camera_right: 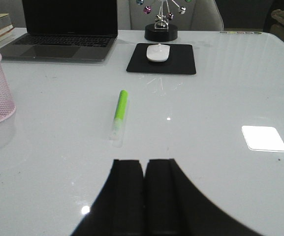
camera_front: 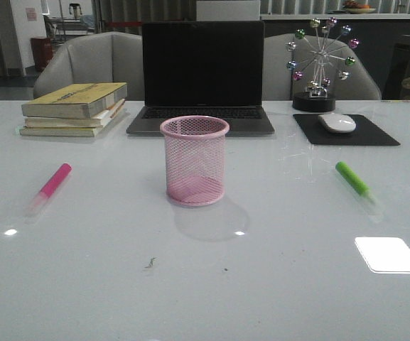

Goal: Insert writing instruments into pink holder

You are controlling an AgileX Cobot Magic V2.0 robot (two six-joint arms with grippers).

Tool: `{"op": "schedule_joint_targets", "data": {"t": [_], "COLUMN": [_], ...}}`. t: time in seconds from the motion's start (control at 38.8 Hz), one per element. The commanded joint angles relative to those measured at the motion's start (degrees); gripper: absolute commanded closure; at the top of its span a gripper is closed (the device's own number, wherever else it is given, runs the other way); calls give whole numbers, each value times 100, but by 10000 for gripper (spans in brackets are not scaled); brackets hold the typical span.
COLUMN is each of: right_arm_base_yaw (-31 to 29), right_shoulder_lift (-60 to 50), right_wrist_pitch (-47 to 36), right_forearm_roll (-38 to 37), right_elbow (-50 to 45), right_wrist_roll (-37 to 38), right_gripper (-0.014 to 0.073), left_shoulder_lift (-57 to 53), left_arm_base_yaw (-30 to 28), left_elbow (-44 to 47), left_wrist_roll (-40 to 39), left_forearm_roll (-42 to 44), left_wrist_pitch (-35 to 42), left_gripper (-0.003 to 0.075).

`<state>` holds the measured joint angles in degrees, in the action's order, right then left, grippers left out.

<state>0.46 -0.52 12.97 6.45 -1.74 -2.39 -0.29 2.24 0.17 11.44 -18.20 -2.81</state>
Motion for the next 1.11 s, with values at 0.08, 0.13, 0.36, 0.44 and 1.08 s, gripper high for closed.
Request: {"op": "schedule_joint_targets", "data": {"t": [0.08,0.13,0.36,0.44,1.08], "right_arm_base_yaw": [-27,-27,-27,-27,-21], "right_shoulder_lift": [-116,-116,-116,-116,-112], "right_wrist_pitch": [-455,-455,-455,-455,-1971], "right_forearm_roll": [-36,-36,-36,-36,186], "right_elbow": [-7,-7,-7,-7,204], "right_wrist_roll": [-9,-9,-9,-9,-5], "right_gripper": [573,573,573,573,573], "left_shoulder_lift": [-139,-139,-139,-139,-139], "left_arm_base_yaw": [9,9,9,9,9], "left_elbow": [28,28,28,28,28], "left_wrist_roll": [-25,-25,-25,-25,-25], "left_forearm_roll": [-64,-64,-64,-64,-64], "left_wrist_pitch": [506,506,506,506,529], "left_gripper": [622,622,622,622,622]}}
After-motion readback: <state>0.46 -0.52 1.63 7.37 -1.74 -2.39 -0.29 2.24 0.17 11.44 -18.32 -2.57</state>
